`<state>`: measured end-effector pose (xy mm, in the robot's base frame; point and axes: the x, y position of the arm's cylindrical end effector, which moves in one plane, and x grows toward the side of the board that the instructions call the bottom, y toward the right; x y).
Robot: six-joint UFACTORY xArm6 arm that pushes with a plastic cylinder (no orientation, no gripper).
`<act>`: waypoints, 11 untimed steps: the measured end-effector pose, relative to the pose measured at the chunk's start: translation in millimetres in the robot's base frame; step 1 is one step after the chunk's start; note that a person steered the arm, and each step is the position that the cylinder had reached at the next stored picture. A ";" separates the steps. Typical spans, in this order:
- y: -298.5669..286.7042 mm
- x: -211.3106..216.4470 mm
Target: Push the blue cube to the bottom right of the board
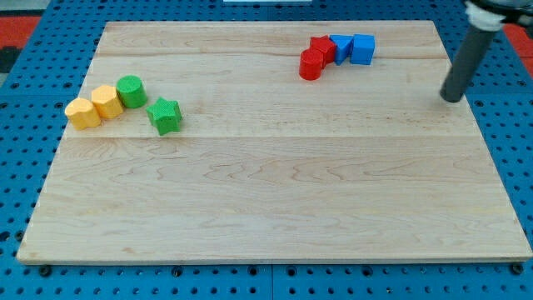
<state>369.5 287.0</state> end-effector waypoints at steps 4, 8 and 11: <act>47.0 -38.9; -126.5 -50.1; -59.3 -24.1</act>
<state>345.4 227.7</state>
